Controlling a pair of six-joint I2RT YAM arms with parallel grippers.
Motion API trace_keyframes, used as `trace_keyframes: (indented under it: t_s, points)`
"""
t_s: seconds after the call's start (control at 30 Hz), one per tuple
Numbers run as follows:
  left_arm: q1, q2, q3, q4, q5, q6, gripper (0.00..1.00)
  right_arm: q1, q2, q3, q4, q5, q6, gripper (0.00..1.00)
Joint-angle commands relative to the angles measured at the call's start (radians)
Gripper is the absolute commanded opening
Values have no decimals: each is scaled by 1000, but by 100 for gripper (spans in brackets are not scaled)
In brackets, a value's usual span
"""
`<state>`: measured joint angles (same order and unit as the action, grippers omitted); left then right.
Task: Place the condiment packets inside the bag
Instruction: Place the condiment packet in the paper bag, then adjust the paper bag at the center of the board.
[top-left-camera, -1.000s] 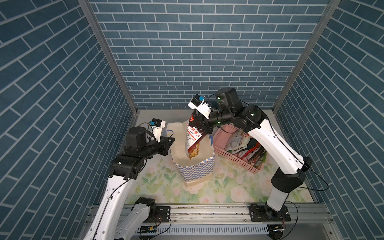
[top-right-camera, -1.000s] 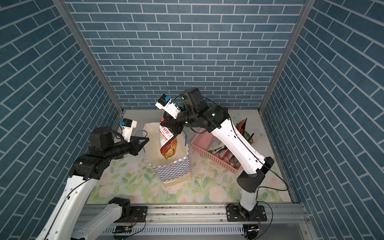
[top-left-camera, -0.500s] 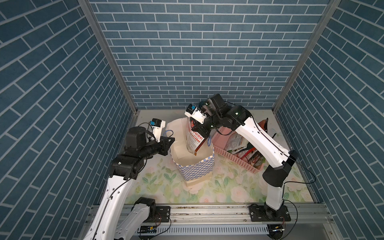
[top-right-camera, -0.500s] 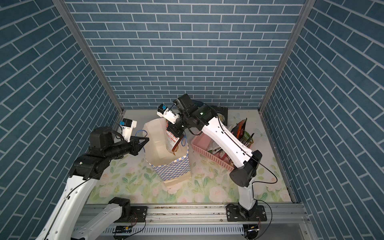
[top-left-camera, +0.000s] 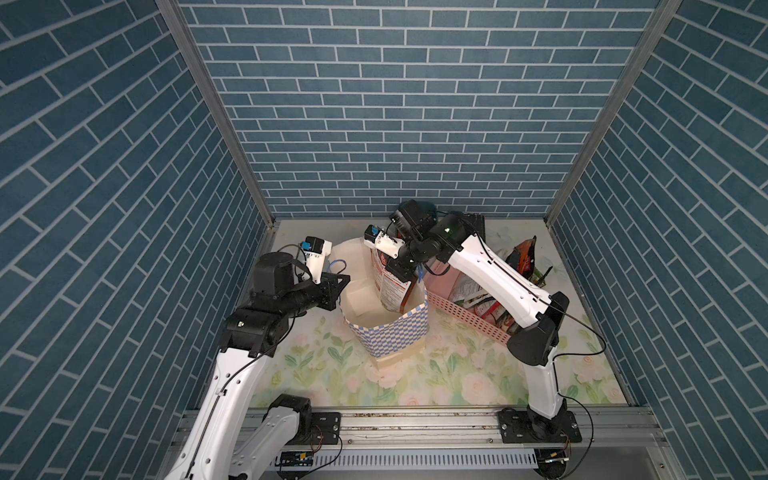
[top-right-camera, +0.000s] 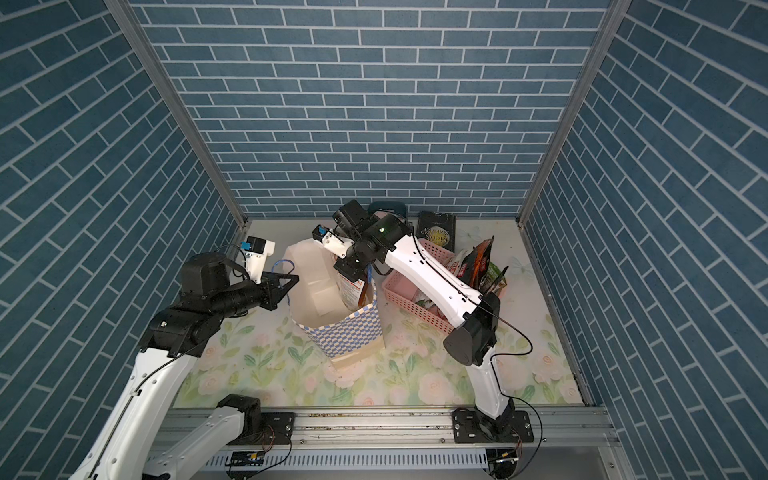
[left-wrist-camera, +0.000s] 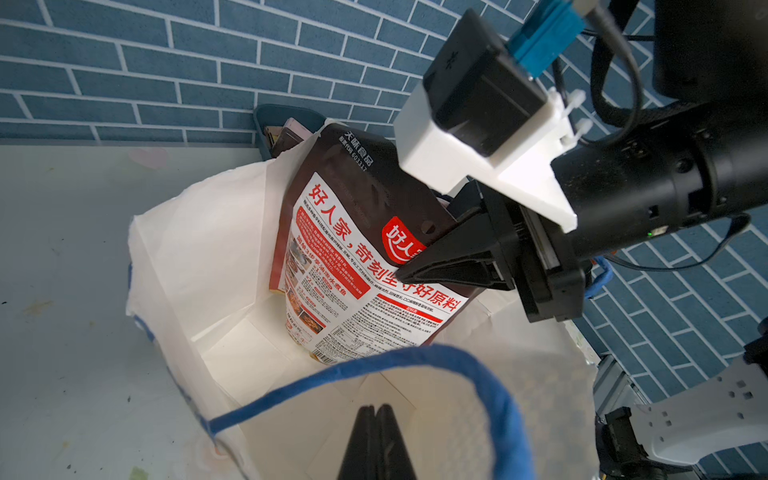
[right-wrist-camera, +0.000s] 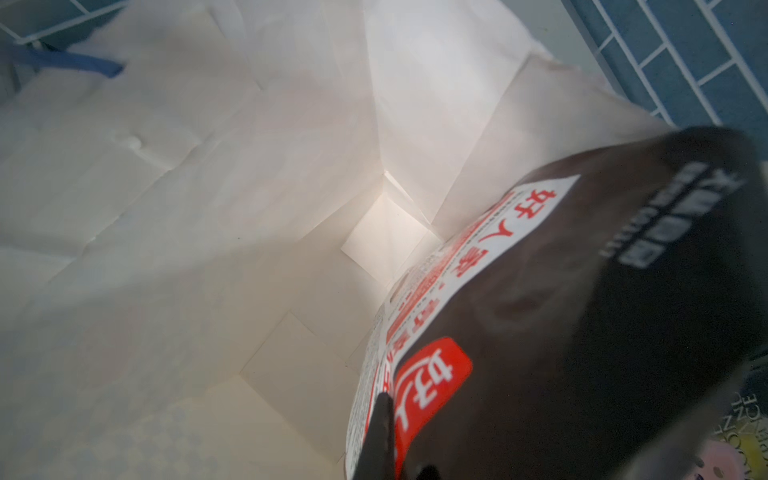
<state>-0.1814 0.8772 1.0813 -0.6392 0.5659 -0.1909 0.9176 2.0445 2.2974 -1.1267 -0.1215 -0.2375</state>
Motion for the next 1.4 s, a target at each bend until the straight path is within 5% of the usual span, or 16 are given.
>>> trace_keyframes:
  t_s: [0.0, 0.4, 0.57, 0.77, 0.93, 1.17, 1.37]
  points:
    - [5, 6, -1, -11, 9, 11, 0, 6, -30, -2, 27, 119, -13, 0]
    - [5, 9, -1, -10, 10, 9, 0, 5, 38, -2, 10, 205, 92, 1]
    - [5, 14, 0, -4, 20, 2, 0, 5, 68, 34, -26, 176, 172, 36]
    - [5, 19, 6, -4, 27, 3, 0, 9, 29, 27, 13, 164, 198, 48]
    - [5, 24, 12, 5, 34, -6, 0, 9, -79, 3, 136, 127, 232, 57]
    - [5, 26, 14, 13, 41, -16, 0, 3, -344, -241, 432, 51, 309, 68]
    - [5, 27, 7, 24, 54, -16, 0, -156, -609, -516, 499, 209, 568, 69]
